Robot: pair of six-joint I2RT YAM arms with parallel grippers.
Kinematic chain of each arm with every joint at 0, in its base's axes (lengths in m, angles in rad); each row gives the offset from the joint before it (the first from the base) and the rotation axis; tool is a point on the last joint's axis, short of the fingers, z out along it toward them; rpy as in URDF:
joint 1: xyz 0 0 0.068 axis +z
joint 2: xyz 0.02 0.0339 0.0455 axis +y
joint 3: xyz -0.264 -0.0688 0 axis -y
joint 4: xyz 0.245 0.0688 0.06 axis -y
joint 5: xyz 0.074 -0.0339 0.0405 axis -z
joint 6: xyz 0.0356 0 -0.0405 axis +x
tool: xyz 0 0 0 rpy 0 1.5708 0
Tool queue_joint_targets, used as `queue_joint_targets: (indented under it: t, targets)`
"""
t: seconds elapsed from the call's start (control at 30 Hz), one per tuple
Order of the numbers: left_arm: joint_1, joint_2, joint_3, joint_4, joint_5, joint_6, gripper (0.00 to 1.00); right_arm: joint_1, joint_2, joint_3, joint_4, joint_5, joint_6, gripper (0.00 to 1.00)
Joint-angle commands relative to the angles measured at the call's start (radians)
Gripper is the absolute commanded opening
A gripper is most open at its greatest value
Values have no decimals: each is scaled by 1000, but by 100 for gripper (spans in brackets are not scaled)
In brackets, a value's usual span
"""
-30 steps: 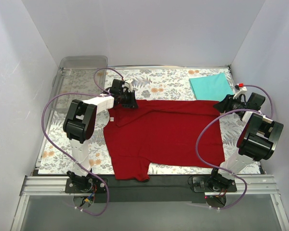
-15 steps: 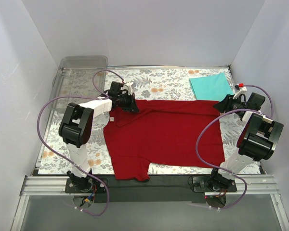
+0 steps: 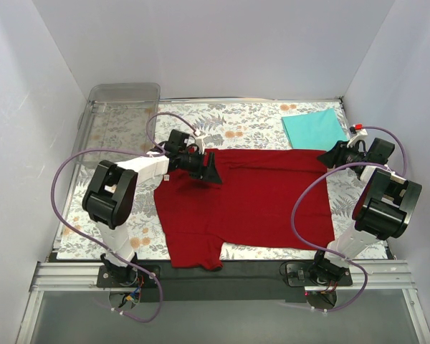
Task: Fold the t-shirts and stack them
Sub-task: Fold the tshirt
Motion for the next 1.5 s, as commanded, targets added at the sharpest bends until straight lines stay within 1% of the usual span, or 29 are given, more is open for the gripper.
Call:
queue_joint_targets:
  t: [0.0, 0.1, 0.13, 0.2, 0.23, 0.33, 0.4, 0.5, 0.53, 0.6, 0.63, 0.67, 0.73, 0.77, 0.8, 0.83, 0.87, 0.9, 0.97, 1.03, 1.07, 1.1, 1.2, 1.23, 1.27, 1.33, 1.37, 1.43, 1.47]
  targets:
    - [-12, -135, -32, -82, 107, 35, 62, -3, 0, 38, 0, -14, -6, 40]
    - [-12, -216, -74, -88, -13, 42, 64, -3, 0, 40, 0, -15, -8, 40]
    - [-13, -272, -83, -77, -97, 48, 66, -3, 3, 41, -1, -17, -8, 40]
    - [-13, -333, -129, -42, -181, 49, 66, -3, 3, 41, 0, -17, -8, 40]
    - [-13, -375, -147, 1, -258, 45, 66, -3, 1, 41, 0, -18, -6, 40]
    - [-12, -390, -171, 9, -393, 27, 68, -3, -2, 41, -1, -17, -6, 40]
    - [-13, -361, -172, -16, -421, 10, 68, -3, -7, 40, -1, -18, -8, 40]
    - [-12, -354, -203, -13, -418, -34, 68, 5, -8, 54, -20, -29, -12, 40]
    - [-12, -362, -226, -1, -426, -49, 68, 13, -5, 69, -71, -28, -26, 40]
    - [-12, -405, -244, 6, -488, -71, 68, 63, 1, 106, -147, -20, -72, 39]
    - [-13, -425, -269, 15, -513, -98, 68, 91, 0, 112, -226, -15, -89, 39]
    - [-13, -452, -279, 21, -553, -103, 68, 149, -8, 117, -259, -17, -136, 38]
    - [-12, -552, -322, 56, -583, -116, 68, 213, -26, 126, -332, -14, -176, 39]
    - [-13, -590, -339, 71, -597, -117, 69, 282, -48, 129, -352, -3, -216, 39]
    - [-7, -627, -353, 87, -617, -119, 70, 319, -60, 133, -372, 11, -245, 39]
    - [-7, -711, -368, 119, -625, -117, 74, 357, -71, 150, -417, 24, -276, 39]
    - [-7, -747, -403, 133, -640, -117, 79, 437, -85, 161, -440, 47, -308, 40]
    - [1, -790, -417, 147, -656, -120, 84, 463, -88, 167, -457, 48, -383, 41]
    - [5, -886, -448, 170, -700, -129, 93, 595, -68, 211, -518, 37, -443, 41]
    - [8, -932, -476, 162, -741, -123, 95, 670, -36, 248, -561, 35, -479, 42]
    - [10, -966, -480, 153, -755, -119, 96, 747, 1, 286, -570, 52, -477, 41]
    - [11, -979, -482, 139, -757, -108, 96, 785, 21, 304, -575, 73, -471, 41]
    - [13, -1021, -491, 69, -823, -112, 96, 914, 93, 371, -572, 138, -343, 40]
    - [11, -1035, -496, 61, -824, -117, 95, 940, 107, 385, -557, 164, -245, 39]
    - [11, -1046, -502, 55, -831, -122, 95, 982, 137, 400, -558, 178, -202, 38]
    - [11, -1087, -522, 46, -835, -140, 95, 1016, 151, 413, -544, 219, -123, 37]
    - [11, -1100, -529, 43, -841, -145, 95, 1034, 162, 414, -543, 227, -56, 37]
    - [11, -1129, -546, 39, -844, -155, 95, 1045, 165, 399, -505, 261, 35, 37]
    - [13, -1135, -551, 38, -846, -155, 95, 1053, 173, 400, -503, 303, 97, 37]
